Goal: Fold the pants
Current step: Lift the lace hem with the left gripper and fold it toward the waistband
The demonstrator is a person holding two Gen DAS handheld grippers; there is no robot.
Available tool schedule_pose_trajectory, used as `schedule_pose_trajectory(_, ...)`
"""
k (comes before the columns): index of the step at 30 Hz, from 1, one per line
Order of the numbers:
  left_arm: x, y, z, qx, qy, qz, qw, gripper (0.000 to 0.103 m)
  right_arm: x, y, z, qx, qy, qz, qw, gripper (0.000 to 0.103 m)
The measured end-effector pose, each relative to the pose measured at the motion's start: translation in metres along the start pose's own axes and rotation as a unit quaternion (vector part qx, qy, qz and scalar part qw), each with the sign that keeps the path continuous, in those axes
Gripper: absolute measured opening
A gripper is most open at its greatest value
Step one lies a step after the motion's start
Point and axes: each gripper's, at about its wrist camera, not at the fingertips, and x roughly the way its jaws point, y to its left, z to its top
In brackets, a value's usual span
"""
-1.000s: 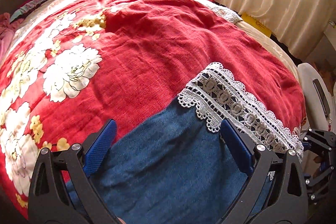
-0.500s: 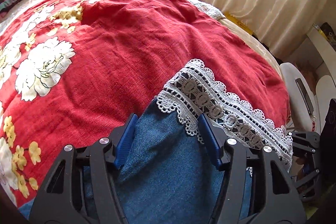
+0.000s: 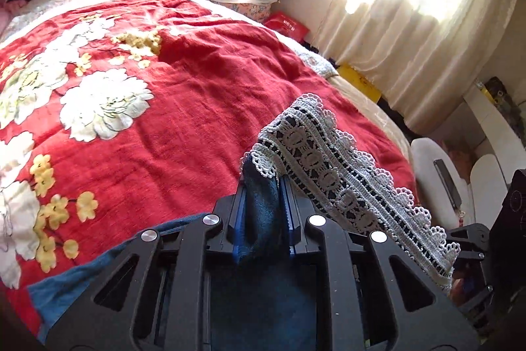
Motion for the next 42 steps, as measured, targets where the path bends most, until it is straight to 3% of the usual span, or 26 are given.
schedule_pose_trajectory(6, -0.058, 0.037, -0.015, -0.042, -0.051, 0.017, 0.9977, 0.011, 0.007, 0.055, 0.020, -0.056, -0.001, 0.036, 0.998, 0.026)
schedule_pose_trajectory(10, -0.079, 0.068, -0.038, -0.086, -0.055, 0.044, 0.9938, 0.012, 0.034, 0.091, 0.021, -0.097, 0.023, 0.043, 0.994, 0.026)
schedule_pose_trajectory(11, -0.083, 0.076, -0.045, -0.100, -0.052, 0.053, 0.9922, 0.015, 0.041, 0.097, 0.019, -0.103, 0.031, 0.040, 0.993, 0.026)
schedule_pose_trajectory(13, -0.096, 0.090, -0.062, -0.138, -0.055, 0.060, 0.9871, 0.042, 0.056, 0.110, 0.014, -0.118, 0.046, 0.024, 0.992, 0.026)
schedule_pose_trajectory(16, -0.125, 0.111, -0.090, -0.190, -0.071, 0.074, 0.9763, 0.046, 0.069, 0.134, 0.008, -0.160, 0.059, 0.012, 0.985, 0.026)
schedule_pose_trajectory(21, -0.171, 0.122, -0.130, -0.242, -0.109, 0.079, 0.9608, 0.056, 0.095, 0.184, -0.012, -0.251, 0.096, 0.004, 0.963, 0.028)
schedule_pose_trajectory(25, -0.190, 0.117, -0.152, -0.250, -0.122, 0.086, 0.9566, 0.064, 0.103, 0.196, -0.022, -0.248, 0.121, 0.038, 0.960, 0.044)
schedule_pose_trajectory(28, -0.195, 0.109, -0.165, -0.251, -0.120, 0.099, 0.9555, 0.067, 0.083, 0.198, -0.018, -0.254, 0.101, 0.066, 0.960, 0.056)
schedule_pose_trajectory(31, -0.196, 0.098, -0.178, -0.247, -0.114, 0.095, 0.9576, 0.069, 0.057, 0.185, -0.005, -0.238, 0.075, 0.072, 0.966, 0.056)
schedule_pose_trajectory(33, -0.193, 0.088, -0.187, -0.248, -0.107, 0.089, 0.9587, 0.069, 0.042, 0.164, 0.010, -0.210, 0.051, 0.053, 0.975, 0.057)
schedule_pose_trajectory(36, -0.189, 0.071, -0.197, -0.243, -0.100, 0.056, 0.9632, 0.069, 0.036, 0.127, 0.029, -0.158, 0.032, -0.009, 0.987, 0.061)
schedule_pose_trajectory(39, -0.179, 0.055, -0.203, -0.237, -0.083, 0.043, 0.9670, 0.069, 0.045, 0.089, 0.039, -0.081, 0.058, -0.023, 0.995, 0.061)
schedule_pose_trajectory(42, -0.160, 0.042, -0.207, -0.226, -0.054, 0.050, 0.9713, 0.069, 0.065, 0.062, 0.041, -0.024, 0.095, -0.005, 0.995, 0.059)
